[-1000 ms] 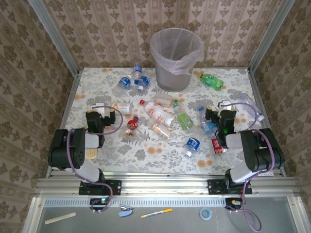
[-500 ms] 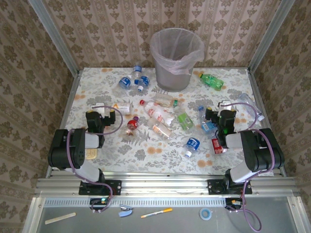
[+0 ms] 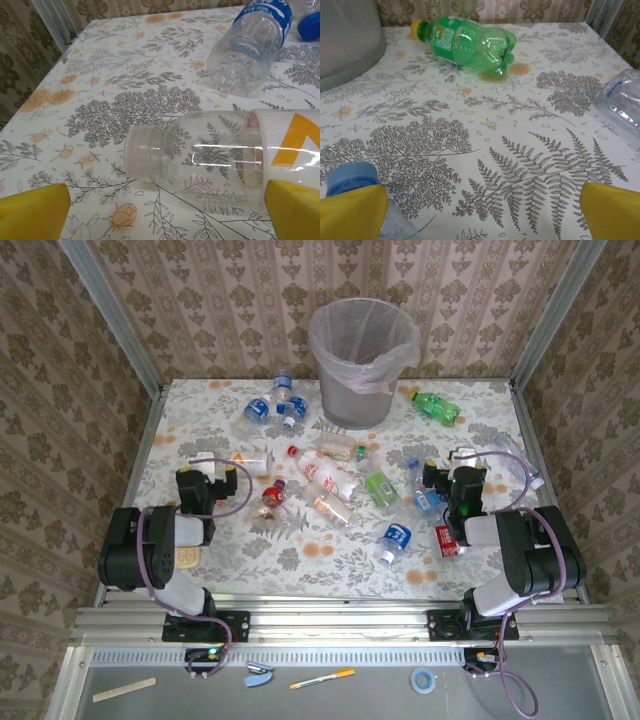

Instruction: Throw the plastic bottles in the bin

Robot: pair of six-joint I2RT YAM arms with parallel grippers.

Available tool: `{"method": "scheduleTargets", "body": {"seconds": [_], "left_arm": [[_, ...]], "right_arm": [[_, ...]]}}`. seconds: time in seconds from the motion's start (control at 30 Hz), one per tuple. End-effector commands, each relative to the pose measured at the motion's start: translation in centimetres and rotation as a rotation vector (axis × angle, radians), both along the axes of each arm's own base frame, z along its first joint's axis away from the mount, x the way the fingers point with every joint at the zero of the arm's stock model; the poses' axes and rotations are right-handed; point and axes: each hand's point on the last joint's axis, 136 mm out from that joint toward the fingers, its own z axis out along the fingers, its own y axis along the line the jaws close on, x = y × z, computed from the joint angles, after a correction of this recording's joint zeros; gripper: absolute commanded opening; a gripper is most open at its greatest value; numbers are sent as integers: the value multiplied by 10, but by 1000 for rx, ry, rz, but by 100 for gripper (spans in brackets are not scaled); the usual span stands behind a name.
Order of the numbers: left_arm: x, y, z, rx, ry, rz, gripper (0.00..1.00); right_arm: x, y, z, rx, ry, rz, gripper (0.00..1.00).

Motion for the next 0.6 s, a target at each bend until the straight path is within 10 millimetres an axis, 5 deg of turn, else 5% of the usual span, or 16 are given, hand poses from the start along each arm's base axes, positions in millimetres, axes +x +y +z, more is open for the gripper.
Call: {"method": "scheduleTargets", "body": {"seconds": [0.0,0.2,0.57], "left_arm": [[-13,6,40,23,-135,59,100],[-45,-11,87,51,-232,78,100],[-122,-39,164,-188,-380,-57,100]], "right_arm": [[-9,5,35,-36,-80,-9,100],[-45,6,67,42,-33,-40,100],[-114,37,108,282,-10,87,100]]}}
